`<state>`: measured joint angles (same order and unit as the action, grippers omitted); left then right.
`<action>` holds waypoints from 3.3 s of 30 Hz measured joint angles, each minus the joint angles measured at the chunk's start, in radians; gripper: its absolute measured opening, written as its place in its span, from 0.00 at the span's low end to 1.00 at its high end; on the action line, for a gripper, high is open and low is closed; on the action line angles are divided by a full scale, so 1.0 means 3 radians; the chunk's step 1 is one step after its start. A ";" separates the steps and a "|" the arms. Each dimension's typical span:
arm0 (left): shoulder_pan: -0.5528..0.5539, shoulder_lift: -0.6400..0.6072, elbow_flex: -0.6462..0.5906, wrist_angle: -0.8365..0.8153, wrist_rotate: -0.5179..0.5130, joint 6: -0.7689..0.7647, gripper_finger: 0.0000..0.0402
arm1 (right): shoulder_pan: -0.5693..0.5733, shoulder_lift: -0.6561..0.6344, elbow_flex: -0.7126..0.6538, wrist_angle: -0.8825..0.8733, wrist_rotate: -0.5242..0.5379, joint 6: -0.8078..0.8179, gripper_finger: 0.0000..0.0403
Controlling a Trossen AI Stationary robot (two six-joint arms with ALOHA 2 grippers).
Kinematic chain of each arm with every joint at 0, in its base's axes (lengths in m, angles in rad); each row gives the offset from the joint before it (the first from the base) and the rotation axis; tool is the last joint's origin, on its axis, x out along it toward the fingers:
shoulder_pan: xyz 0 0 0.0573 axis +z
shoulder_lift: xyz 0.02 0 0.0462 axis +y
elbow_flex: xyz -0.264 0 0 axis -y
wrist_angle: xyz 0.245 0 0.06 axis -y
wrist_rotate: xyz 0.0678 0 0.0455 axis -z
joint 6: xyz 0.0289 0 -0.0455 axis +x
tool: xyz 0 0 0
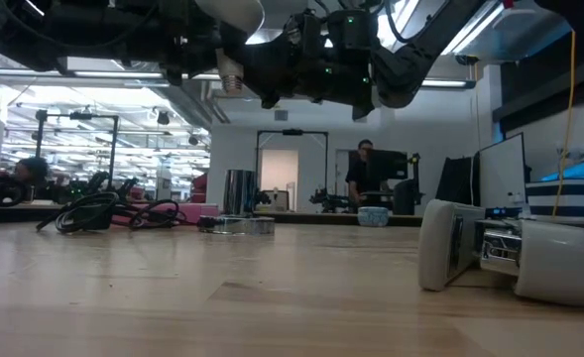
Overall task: Screw lightbulb
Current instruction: Insert the lightbulb into the lamp
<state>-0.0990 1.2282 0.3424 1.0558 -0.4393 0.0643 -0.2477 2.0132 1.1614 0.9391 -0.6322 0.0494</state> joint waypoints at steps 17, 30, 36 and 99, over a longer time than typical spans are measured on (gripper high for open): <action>-0.0004 -0.0021 0.0001 0.0073 0.0007 0.0063 0.55 | 0.0050 0.0008 -0.0010 -0.0145 0.0096 -0.0024 0.69; 0.0000 -0.0085 0.0000 -0.0026 -0.0004 0.0031 0.55 | -0.0398 0.0009 -0.0010 -0.0811 -0.0693 -0.0029 0.73; 0.0008 -0.0083 0.0000 -0.0355 -0.0003 -0.0262 0.55 | -0.0418 0.0008 -0.0009 -0.0984 -0.0689 -0.0252 0.73; 0.0359 0.1167 0.0100 0.0263 -0.0009 -0.0475 0.55 | -0.0288 -0.1819 -0.0006 -0.4614 0.1333 -0.1764 0.73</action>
<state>0.0086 1.5784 0.3725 1.1346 -0.4419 -0.0781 -0.3341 1.4676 1.1595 -0.4450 -0.2323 -0.4799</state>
